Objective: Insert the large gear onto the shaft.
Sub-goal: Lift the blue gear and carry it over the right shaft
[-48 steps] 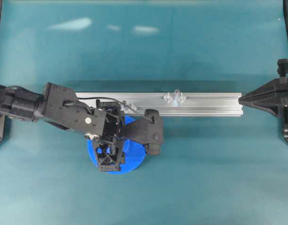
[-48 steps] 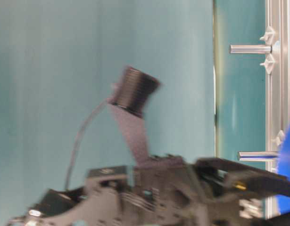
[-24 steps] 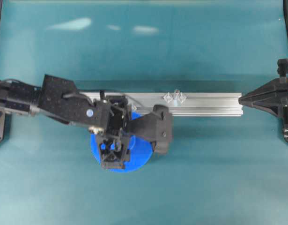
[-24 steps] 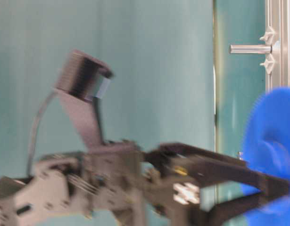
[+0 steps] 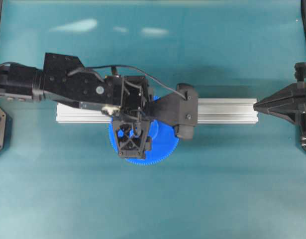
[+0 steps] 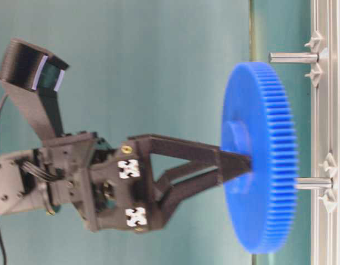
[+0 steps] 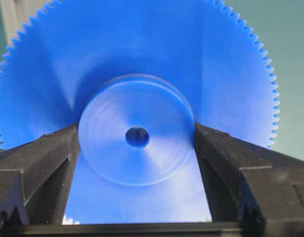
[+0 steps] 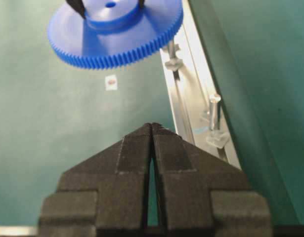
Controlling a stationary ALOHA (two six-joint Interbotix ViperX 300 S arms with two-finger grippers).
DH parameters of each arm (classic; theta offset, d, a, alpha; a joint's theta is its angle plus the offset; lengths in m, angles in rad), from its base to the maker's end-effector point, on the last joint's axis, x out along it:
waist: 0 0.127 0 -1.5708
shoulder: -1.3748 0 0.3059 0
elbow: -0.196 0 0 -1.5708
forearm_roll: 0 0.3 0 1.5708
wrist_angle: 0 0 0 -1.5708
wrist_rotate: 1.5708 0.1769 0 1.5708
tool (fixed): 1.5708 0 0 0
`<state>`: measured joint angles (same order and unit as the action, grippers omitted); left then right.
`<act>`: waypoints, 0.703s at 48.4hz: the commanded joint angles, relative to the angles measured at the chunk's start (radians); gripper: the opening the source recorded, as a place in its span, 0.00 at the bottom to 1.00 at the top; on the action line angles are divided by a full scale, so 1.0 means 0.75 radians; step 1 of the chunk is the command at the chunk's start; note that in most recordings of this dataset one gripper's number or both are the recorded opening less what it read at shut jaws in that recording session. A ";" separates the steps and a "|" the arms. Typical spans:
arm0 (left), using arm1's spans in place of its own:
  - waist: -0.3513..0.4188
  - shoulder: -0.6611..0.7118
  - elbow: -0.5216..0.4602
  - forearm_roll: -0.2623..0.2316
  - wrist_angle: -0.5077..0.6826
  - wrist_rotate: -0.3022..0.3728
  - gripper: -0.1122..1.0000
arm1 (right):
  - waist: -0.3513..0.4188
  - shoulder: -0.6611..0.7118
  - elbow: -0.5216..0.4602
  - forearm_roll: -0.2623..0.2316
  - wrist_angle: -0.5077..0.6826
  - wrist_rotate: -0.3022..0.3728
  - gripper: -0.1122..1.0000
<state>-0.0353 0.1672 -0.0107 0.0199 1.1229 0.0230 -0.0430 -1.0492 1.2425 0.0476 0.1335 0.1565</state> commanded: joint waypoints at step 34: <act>0.121 0.196 -0.411 0.002 0.110 0.198 0.79 | -0.002 0.004 0.002 0.000 -0.012 0.012 0.15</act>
<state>0.0445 0.3267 -0.2638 0.0199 1.2072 0.1657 -0.0430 -1.0508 1.2548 0.0460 0.1335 0.1565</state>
